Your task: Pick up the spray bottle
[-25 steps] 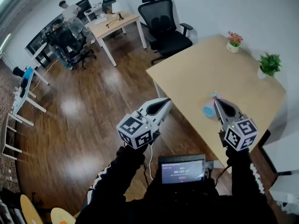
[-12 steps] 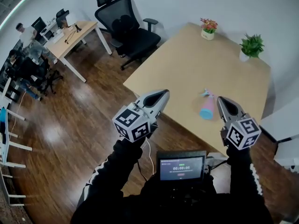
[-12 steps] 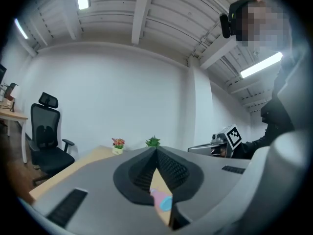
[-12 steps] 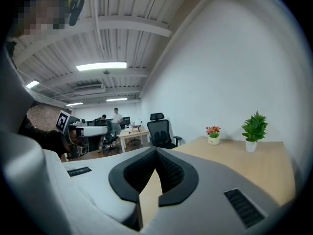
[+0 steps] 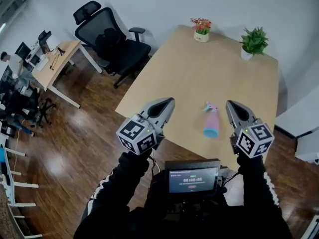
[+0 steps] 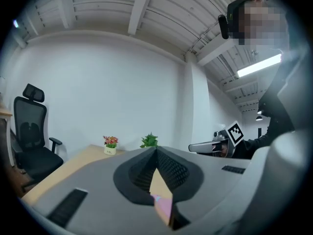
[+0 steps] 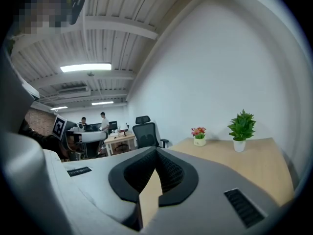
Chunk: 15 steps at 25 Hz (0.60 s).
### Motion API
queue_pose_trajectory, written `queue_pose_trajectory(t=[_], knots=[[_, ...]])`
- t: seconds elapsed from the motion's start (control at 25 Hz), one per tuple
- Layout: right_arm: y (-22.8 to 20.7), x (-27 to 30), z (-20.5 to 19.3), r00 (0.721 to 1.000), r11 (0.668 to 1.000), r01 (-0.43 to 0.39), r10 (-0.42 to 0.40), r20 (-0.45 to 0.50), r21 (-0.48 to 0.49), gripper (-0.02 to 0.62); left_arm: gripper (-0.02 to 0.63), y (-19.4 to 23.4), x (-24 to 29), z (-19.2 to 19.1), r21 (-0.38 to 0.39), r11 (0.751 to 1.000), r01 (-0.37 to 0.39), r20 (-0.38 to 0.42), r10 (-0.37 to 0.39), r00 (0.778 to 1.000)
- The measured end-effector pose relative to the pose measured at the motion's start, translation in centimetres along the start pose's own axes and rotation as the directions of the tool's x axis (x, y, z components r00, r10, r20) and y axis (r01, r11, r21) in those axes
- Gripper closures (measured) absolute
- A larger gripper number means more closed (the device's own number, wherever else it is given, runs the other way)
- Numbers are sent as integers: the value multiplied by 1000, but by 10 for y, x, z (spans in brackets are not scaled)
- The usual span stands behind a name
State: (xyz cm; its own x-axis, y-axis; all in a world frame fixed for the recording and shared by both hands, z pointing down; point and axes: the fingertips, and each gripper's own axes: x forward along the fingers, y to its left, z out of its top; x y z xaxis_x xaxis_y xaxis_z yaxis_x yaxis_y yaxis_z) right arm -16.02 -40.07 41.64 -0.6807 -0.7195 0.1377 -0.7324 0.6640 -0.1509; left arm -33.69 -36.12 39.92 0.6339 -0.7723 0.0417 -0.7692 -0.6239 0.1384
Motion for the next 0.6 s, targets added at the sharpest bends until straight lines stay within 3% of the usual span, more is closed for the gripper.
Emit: queue_pose_trajectory(t=[0.16,0.2,0.32,0.36,0.44,0.6], knots=[[-24,34,-6,995,998,62,-62,-76,-1,595,603,30,35,-4,-17,999,52,-33,-52,998],[-28,41,-8,992,997,77,-77,-104,-2,563,603,37,41,-6,-22,997,73,-40,-74,996],[-41,65,-24,973,993,102,-89,-214,51,544,604,62,62,-17,-38,994,100,-97,-104,990],[-46,74,-32,961,991,111,-88,-260,73,446,604,74,68,-21,-37,995,91,-118,-95,988],[-55,96,-52,932,984,144,-98,-349,108,320,604,103,78,-28,-21,998,59,-145,-62,987],[-58,139,-108,865,942,215,-62,-498,256,301,604,152,90,-56,-56,997,54,-215,-65,974]])
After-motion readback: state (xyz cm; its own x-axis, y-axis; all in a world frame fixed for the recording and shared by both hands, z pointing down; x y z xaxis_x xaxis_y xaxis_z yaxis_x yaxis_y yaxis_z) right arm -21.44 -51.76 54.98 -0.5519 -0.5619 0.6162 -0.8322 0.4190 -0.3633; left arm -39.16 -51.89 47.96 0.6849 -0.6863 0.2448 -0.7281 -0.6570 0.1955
